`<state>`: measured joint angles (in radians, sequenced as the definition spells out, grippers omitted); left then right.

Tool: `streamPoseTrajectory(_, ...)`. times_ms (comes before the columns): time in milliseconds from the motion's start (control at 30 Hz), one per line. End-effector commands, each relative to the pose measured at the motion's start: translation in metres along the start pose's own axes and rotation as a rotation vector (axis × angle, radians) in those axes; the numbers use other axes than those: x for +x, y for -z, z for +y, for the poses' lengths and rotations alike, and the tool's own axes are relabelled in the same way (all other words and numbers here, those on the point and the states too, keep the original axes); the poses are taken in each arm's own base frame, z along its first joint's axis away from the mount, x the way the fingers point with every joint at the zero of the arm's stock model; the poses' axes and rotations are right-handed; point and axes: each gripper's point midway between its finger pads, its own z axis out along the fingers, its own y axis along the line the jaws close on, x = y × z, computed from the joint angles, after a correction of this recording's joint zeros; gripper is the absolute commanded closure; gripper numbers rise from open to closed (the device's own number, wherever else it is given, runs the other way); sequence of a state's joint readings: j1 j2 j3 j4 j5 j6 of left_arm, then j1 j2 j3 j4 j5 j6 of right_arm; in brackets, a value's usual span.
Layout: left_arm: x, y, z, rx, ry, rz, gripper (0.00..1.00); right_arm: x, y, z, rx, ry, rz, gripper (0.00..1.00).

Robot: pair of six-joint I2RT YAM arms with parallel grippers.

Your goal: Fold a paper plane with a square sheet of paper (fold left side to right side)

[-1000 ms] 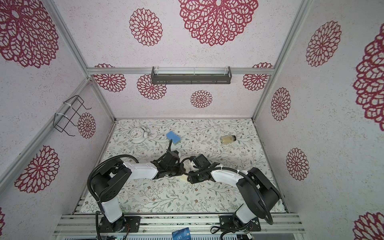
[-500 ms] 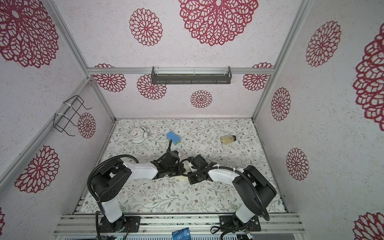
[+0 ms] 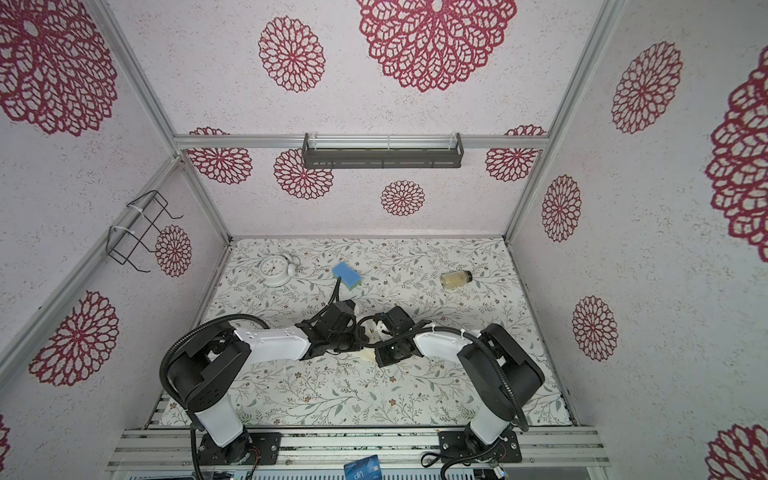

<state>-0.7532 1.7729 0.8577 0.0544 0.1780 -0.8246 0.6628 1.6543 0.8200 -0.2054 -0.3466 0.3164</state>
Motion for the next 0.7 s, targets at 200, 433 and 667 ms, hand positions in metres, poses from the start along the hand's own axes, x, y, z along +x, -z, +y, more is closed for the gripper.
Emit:
streamPoseTrajectory(200, -0.002, -0.005, -0.007, 0.0, -0.117, 0.04, 1.0, 0.013, -0.003, 0.0, -0.044, 0.004, 0.1, 1.0)
streamPoseTrajectory(433, -0.008, -0.017, -0.003, -0.029, -0.145, 0.04, 1.0, 0.015, -0.006, -0.001, -0.07, -0.008, 0.12, 1.0)
streamPoseTrajectory(667, -0.011, -0.026, 0.02, -0.126, -0.128, 0.049, 1.0, 0.018, -0.007, 0.0, -0.096, -0.014, 0.135, 1.0)
